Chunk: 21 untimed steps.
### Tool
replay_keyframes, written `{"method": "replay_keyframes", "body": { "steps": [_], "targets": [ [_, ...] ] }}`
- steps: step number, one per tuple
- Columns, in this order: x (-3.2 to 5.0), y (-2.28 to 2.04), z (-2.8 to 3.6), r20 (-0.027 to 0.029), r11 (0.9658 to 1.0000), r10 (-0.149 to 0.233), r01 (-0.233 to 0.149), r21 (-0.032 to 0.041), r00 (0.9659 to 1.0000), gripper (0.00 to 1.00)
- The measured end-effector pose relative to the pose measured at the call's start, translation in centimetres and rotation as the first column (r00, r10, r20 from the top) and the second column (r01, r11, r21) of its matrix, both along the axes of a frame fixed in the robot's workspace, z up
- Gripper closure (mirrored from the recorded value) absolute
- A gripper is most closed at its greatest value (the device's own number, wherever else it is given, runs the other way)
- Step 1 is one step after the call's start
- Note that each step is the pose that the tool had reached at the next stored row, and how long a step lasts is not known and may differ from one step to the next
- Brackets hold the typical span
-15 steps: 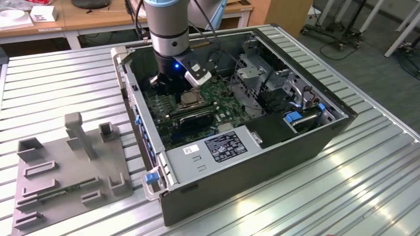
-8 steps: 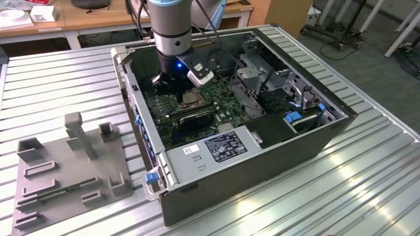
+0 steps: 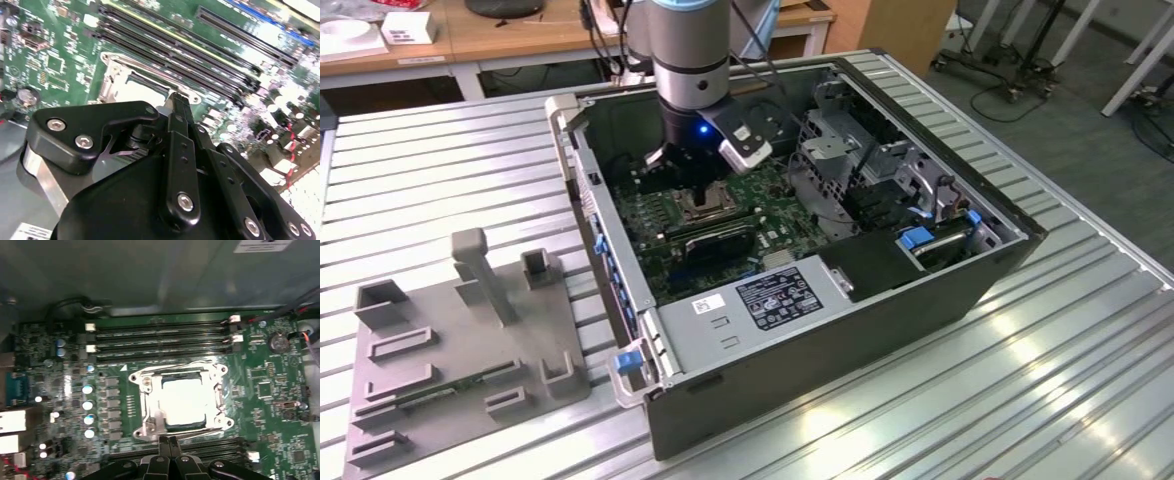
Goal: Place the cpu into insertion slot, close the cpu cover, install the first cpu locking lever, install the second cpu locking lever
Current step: 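Install the second cpu locking lever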
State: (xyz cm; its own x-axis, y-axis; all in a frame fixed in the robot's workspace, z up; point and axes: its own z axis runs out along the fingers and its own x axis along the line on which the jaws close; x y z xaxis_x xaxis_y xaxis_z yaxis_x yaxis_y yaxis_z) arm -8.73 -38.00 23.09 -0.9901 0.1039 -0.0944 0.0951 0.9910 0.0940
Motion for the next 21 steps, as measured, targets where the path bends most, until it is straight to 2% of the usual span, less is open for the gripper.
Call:
{"method": "replay_keyframes", "body": {
  "steps": [6,10,11,12,13,14,15,21],
  "targets": [
    [1.64,0.00,0.00,-0.0178,1.0000,0.000,0.000,0.0001,0.9998,0.89],
    [1.67,0.00,0.00,-0.0188,1.0000,0.000,0.000,0.0000,0.9998,0.89],
    [1.69,0.00,-0.01,-0.0215,1.0000,0.000,0.000,0.0002,0.9998,0.89],
    [1.75,0.01,-0.02,-0.0345,1.0000,0.000,0.000,0.0002,0.9994,0.89],
    [1.79,0.00,-0.01,-0.0514,1.0000,0.000,0.000,0.0001,0.9987,0.89],
    [1.83,0.00,-0.02,-0.0629,1.0000,0.000,0.000,0.0001,0.9980,0.89],
    [1.84,0.00,-0.02,-0.0669,1.0000,0.000,0.000,0.0002,0.9978,0.89],
    [1.97,0.00,-0.03,-0.0677,1.0000,0.001,-0.001,0.0005,0.9977,0.89]
  ]
}}
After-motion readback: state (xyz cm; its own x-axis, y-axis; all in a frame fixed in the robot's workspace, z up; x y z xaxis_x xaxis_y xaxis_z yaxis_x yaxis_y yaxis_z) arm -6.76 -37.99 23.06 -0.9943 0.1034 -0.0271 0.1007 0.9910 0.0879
